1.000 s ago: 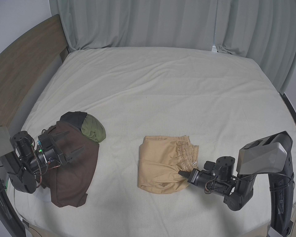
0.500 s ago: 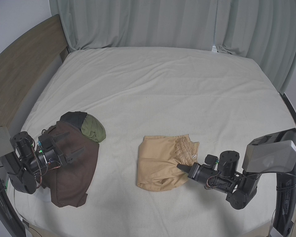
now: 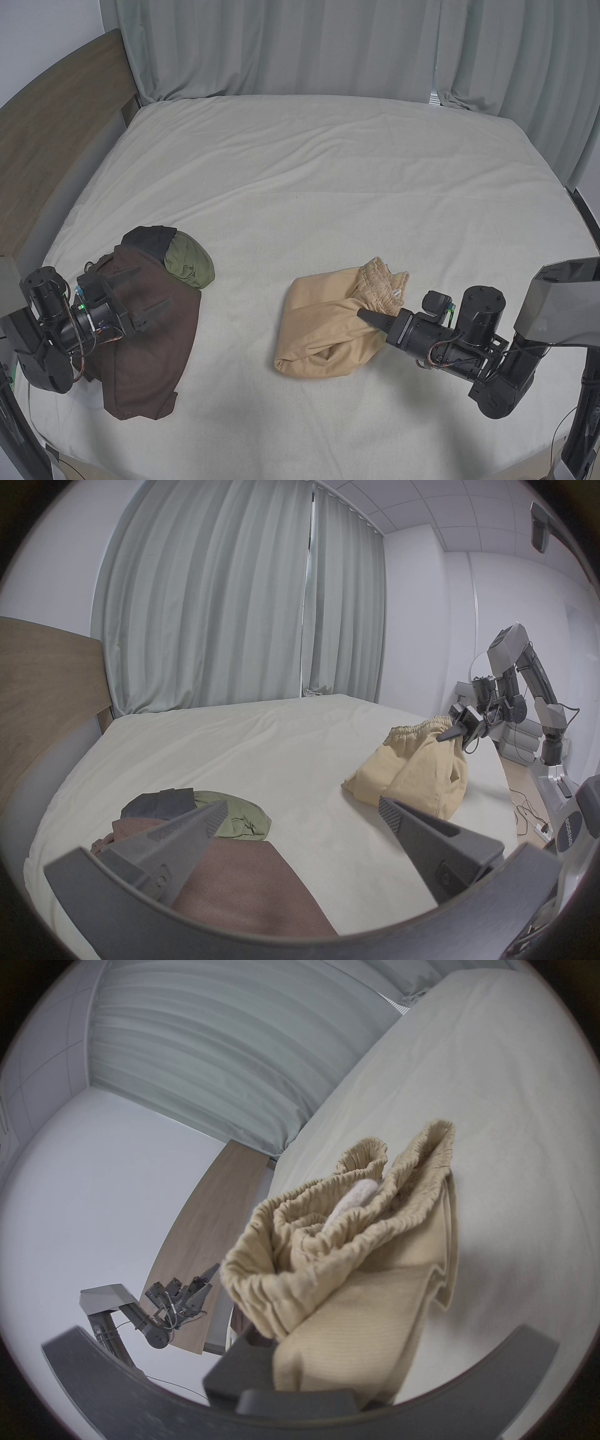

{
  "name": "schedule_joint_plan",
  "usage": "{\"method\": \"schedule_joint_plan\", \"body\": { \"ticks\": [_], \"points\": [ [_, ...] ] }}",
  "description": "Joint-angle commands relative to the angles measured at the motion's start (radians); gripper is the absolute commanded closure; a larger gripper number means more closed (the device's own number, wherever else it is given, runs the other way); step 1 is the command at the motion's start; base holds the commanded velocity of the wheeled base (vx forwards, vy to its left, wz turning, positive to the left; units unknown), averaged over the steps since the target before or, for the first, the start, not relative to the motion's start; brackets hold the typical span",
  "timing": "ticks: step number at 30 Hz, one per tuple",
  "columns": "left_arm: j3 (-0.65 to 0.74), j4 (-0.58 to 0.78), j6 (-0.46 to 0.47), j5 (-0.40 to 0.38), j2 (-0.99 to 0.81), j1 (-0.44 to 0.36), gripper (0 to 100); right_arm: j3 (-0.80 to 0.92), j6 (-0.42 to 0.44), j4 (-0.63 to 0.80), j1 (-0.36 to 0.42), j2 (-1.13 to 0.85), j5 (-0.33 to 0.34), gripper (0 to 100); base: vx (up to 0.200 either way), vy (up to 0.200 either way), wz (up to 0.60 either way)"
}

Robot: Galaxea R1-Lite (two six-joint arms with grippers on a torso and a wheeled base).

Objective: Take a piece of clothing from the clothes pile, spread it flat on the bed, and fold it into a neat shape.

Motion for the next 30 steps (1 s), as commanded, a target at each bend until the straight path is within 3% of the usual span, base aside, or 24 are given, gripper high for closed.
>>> {"method": "schedule_joint_plan", "body": {
  "ticks": [1,4,24,30],
  "points": [
    [0.001,0.001,0.0,0.0,0.001,-0.001,0,0.0,-0.028,-0.001,0.002,-0.038,0.02,100,0.0,0.0,0.0],
    [0.001,-0.001,0.0,-0.002,0.0,-0.001,0,-0.008,-0.066,0.0,0.001,-0.039,0.033,100,0.0,0.0,0.0],
    [0.001,-0.001,-0.002,-0.003,-0.002,-0.01,0,-0.158,-0.065,0.005,-0.024,-0.097,0.072,100,0.0,0.0,0.0],
    [0.0,-0.001,-0.002,-0.003,0.0,-0.01,0,-0.203,-0.034,0.005,-0.064,-0.093,0.128,100,0.0,0.0,0.0]
  ]
}}
